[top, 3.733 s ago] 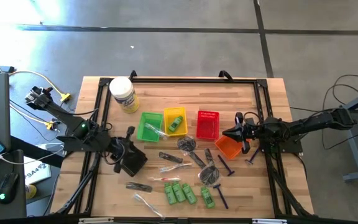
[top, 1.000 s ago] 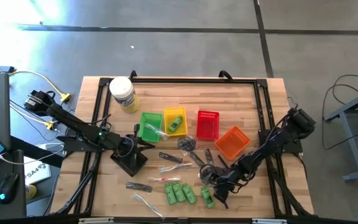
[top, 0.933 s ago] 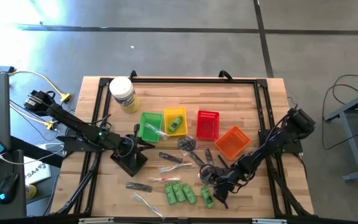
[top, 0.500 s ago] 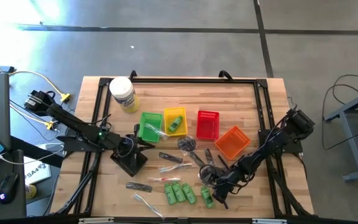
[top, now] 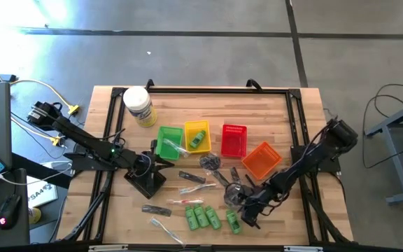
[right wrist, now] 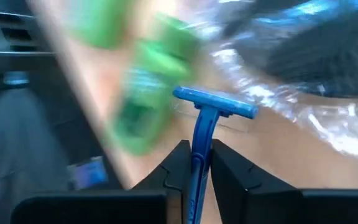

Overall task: Pick & Place Travel size toiletries
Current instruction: Put the bottom blue razor into the black basket

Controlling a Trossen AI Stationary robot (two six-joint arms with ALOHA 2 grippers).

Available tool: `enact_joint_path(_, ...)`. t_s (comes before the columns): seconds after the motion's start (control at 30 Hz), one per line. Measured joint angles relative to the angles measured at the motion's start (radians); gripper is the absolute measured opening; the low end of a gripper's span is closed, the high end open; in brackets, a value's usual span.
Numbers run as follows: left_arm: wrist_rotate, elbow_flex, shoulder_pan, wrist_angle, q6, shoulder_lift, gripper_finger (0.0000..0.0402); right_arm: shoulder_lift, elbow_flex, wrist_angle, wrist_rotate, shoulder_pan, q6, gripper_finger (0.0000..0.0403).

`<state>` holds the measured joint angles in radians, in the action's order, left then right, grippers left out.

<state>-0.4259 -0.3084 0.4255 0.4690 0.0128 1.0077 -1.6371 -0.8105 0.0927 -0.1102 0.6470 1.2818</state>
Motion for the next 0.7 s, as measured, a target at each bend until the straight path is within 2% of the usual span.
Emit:
enact_joint_path(0.13,0.000,0.000,0.000,0.007,0.000,0.000,0.0000,0.117,0.000,-0.008,0.038,0.001,-0.096,0.0028)
enact_joint_path(0.27,0.000,0.000,0.000,0.019,0.000,0.000,0.0000,0.251,0.000,-0.020,0.127,-0.010,-0.221,0.0028)
enact_joint_path(0.5,-0.001,0.000,0.000,0.147,0.000,0.000,0.0000,0.436,-0.002,-0.031,0.443,-0.102,-0.692,0.0036)
enact_joint_path(0.6,-0.017,-0.001,0.000,0.204,0.005,0.000,0.0000,0.465,-0.002,-0.061,0.478,-0.180,-0.895,0.0031)
enact_joint_path(0.7,-0.014,-0.009,0.000,0.230,0.006,0.000,0.0012,0.472,-0.002,-0.157,0.466,-0.254,-1.036,0.0031)
